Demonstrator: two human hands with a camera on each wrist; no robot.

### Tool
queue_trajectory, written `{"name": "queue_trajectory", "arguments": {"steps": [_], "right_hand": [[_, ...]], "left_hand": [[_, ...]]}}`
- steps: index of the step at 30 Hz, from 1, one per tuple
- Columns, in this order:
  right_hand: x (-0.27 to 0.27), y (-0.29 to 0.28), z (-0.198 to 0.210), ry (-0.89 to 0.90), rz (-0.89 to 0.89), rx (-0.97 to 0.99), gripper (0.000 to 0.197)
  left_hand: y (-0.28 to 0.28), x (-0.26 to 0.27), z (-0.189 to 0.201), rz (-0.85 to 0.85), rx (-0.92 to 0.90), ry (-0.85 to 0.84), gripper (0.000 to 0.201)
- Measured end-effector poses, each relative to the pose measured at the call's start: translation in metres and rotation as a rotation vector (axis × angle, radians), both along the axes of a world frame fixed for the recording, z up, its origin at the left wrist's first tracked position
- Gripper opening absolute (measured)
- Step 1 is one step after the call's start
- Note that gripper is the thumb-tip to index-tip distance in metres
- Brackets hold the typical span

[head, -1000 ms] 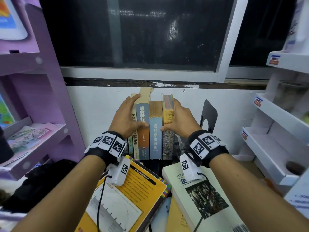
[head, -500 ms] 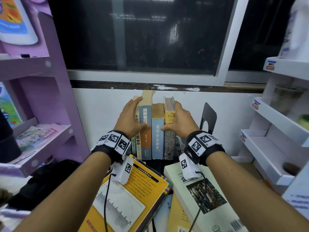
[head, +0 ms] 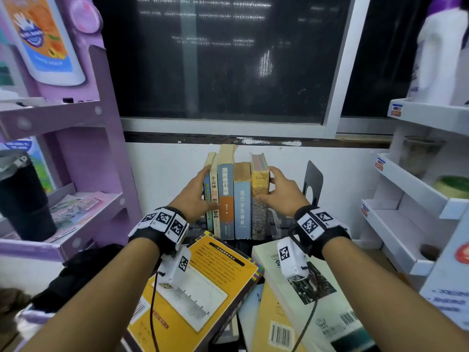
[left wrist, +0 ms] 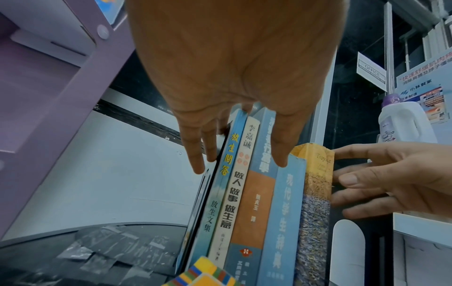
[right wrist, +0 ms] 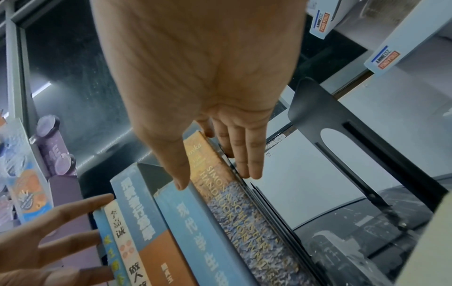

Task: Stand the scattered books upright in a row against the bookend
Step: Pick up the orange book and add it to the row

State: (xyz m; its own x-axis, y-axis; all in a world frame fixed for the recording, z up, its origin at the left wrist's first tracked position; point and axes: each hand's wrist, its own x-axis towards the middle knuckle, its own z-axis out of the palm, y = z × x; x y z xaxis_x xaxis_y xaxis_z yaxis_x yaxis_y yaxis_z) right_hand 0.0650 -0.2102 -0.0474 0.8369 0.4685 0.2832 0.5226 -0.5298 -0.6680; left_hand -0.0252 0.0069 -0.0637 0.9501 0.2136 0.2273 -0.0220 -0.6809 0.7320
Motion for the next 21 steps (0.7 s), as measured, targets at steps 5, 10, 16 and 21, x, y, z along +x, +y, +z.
{"name": "queue_trajectory", "arguments": {"steps": [5,10,16,21], "right_hand": [[-0.019,-0.009,-0.007,0.026,-0.052,-0.005,0.069],[-0.039,-0.006,-0.013,0.145,0.002,-0.179,0.073],[-0.065,0.01,-0.022,0.211,0.126,-0.444,0.083],[-0.082,0.022,-0.03,0.269,0.197,-0.527,0.082]], "left_hand": [[-0.001,-0.022,-0.003,-0.02,-0.016,0.067,0.101],[0.004,-0.044,-0.007,0.043,0.076,0.249,0.098],[0.002,-0.063,-0.021,-0.018,0.047,0.498,0.077],[0.005,-0.07,-0.033,-0.002,0.176,0.661,0.081]]}}
